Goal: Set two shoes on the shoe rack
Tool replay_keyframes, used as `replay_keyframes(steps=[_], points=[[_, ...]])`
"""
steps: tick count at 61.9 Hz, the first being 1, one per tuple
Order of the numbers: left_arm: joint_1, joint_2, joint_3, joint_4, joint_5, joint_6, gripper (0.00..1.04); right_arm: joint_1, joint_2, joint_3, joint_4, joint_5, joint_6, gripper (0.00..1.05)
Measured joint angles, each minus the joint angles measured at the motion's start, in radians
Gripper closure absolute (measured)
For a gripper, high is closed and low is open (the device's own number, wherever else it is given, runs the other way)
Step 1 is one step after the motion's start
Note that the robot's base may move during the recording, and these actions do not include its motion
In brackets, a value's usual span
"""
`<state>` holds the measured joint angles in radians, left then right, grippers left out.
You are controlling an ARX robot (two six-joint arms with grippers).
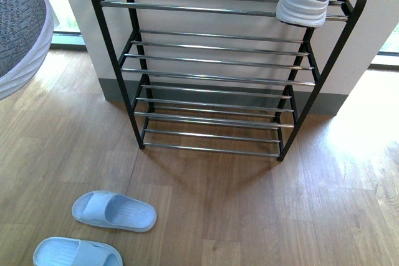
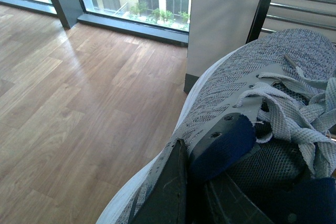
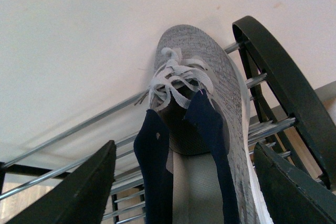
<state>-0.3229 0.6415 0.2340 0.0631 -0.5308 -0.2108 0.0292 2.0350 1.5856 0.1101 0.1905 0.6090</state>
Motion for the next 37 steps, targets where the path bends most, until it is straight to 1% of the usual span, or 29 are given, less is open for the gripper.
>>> replay_keyframes(steps=[3,7,12,24,28,37], points=[[0.0,0.0,0.0,0.0,0.0,0.0,1.03,-0.007,-0.035,-0.028,0.011,-0.022,-0.009,0.08],[0.0,0.0,0.0,0.0,0.0,0.0,1.03,-0.023,-0.117,-0.099,0.042,-0.079,-0.035,0.1],[0.0,0.0,0.0,0.0,0.0,0.0,1.03,-0.036,-0.196,-0.174,0.076,-0.135,-0.056,0.09],[0.0,0.0,0.0,0.0,0.0,0.0,1.03,-0.08,-0.435,-0.407,0.143,-0.313,-0.136,0.09],[0.0,0.0,0.0,0.0,0.0,0.0,1.03,-0.105,-0.537,-0.504,0.164,-0.377,-0.168,0.09],[0.0,0.0,0.0,0.0,0.0,0.0,1.03,-0.173,-0.745,-0.687,0.182,-0.48,-0.236,0.09]])
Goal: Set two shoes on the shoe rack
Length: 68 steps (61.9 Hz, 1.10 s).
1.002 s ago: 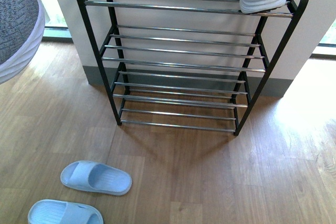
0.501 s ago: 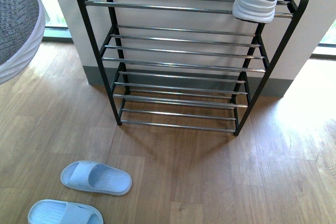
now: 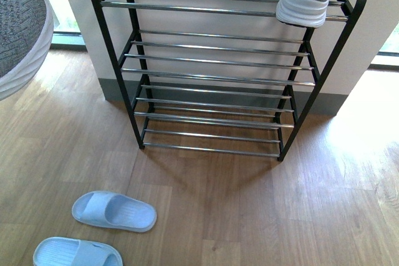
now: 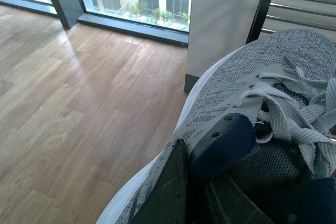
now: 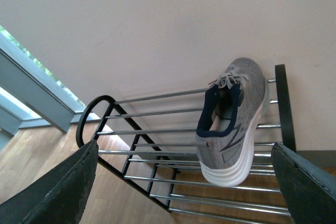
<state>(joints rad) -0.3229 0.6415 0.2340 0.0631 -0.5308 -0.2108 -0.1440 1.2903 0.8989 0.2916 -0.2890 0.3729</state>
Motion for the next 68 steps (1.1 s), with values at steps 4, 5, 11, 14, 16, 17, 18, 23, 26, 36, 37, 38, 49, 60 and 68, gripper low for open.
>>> replay_keyframes(steps=[4,5,11,14,16,17,18,23,26,36,37,38,49,60,68], points=[[0.0,0.0,0.0,0.0,0.0,0.0,1.03,-0.032,-0.082,-0.08,0.02,-0.02,-0.033,0.09],[0.0,0.0,0.0,0.0,0.0,0.0,1.03,-0.042,-0.108,-0.106,0.027,-0.026,-0.05,0.09],[0.0,0.0,0.0,0.0,0.0,0.0,1.03,-0.089,-0.218,-0.221,0.035,-0.064,-0.095,0.09],[0.0,0.0,0.0,0.0,0.0,0.0,1.03,-0.114,-0.267,-0.281,0.056,-0.079,-0.114,0.09],[0.0,0.0,0.0,0.0,0.0,0.0,1.03,-0.122,-0.285,-0.304,0.059,-0.08,-0.124,0.09],[0.0,0.0,0.0,0.0,0.0,0.0,1.03,-0.126,-0.293,-0.312,0.06,-0.082,-0.129,0.09],[0.0,0.0,0.0,0.0,0.0,0.0,1.03,-0.127,-0.295,-0.315,0.06,-0.082,-0.132,0.09],[0.0,0.0,0.0,0.0,0.0,0.0,1.03,-0.134,-0.3,-0.319,0.062,-0.081,-0.14,0.09],[0.0,0.0,0.0,0.0,0.0,0.0,1.03,-0.134,-0.3,-0.32,0.062,-0.082,-0.145,0.09],[0.0,0.0,0.0,0.0,0.0,0.0,1.03,-0.115,-0.318,-0.355,0.129,0.013,-0.226,0.19],[0.0,0.0,0.0,0.0,0.0,0.0,1.03,-0.112,-0.322,-0.364,0.137,0.024,-0.238,0.21],[0.0,0.0,0.0,0.0,0.0,0.0,1.03,-0.105,-0.333,-0.382,0.15,0.043,-0.261,0.24],[0.0,0.0,0.0,0.0,0.0,0.0,1.03,-0.043,-0.43,-0.535,0.199,0.109,-0.343,0.54],[0.0,0.0,0.0,0.0,0.0,0.0,1.03,0.006,-0.52,-0.648,0.214,0.16,-0.36,0.86],[0.0,0.0,0.0,0.0,0.0,0.0,1.03,0.034,-0.579,-0.705,0.215,0.182,-0.365,1.03]])
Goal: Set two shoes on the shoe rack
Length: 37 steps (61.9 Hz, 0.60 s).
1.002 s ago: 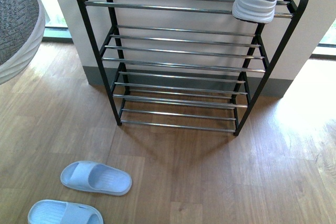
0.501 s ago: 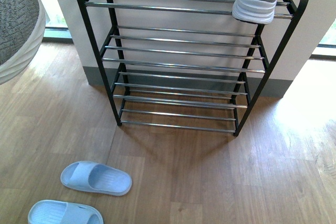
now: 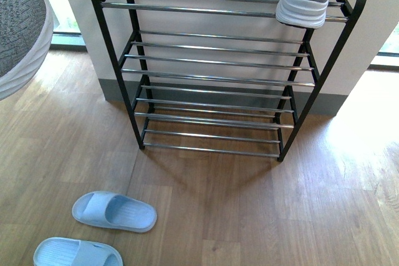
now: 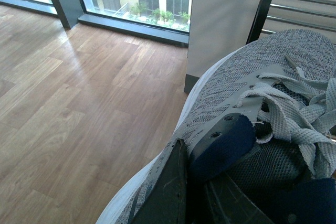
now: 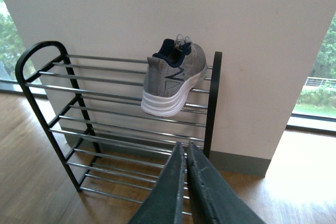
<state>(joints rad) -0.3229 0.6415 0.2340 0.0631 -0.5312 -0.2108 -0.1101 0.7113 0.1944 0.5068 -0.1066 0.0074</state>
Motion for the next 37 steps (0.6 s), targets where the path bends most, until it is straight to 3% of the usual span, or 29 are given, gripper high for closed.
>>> replay_keyframes(steps=[6,10,15,37], points=[[0.0,0.0,0.0,0.0,0.0,0.0,1.03,0.017,-0.041,-0.032,-0.005,0.019,-0.003,1.03],[0.0,0.0,0.0,0.0,0.0,0.0,1.03,0.072,-0.076,-0.055,-0.018,0.095,-0.002,1.03],[0.0,0.0,0.0,0.0,0.0,0.0,1.03,0.103,-0.113,-0.076,-0.031,0.096,-0.003,1.03],[0.0,0.0,0.0,0.0,0.0,0.0,1.03,0.106,-0.269,-0.141,-0.124,0.106,-0.003,1.03]])
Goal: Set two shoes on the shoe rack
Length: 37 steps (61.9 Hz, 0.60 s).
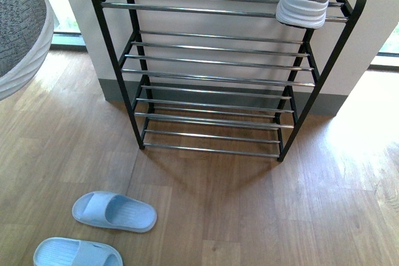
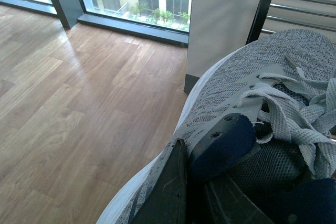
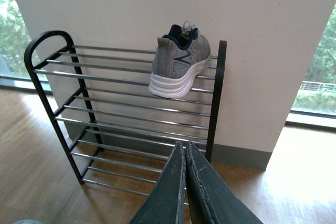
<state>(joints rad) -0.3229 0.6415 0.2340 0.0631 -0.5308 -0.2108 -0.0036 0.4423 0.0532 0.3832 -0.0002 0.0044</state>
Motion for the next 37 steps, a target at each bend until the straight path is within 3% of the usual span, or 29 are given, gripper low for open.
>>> replay_keyframes(steps=[37], points=[[0.0,0.0,0.0,0.0,0.0,0.0,1.03,0.0,-0.206,-0.034,-0.145,0.001,-0.001,1.03]])
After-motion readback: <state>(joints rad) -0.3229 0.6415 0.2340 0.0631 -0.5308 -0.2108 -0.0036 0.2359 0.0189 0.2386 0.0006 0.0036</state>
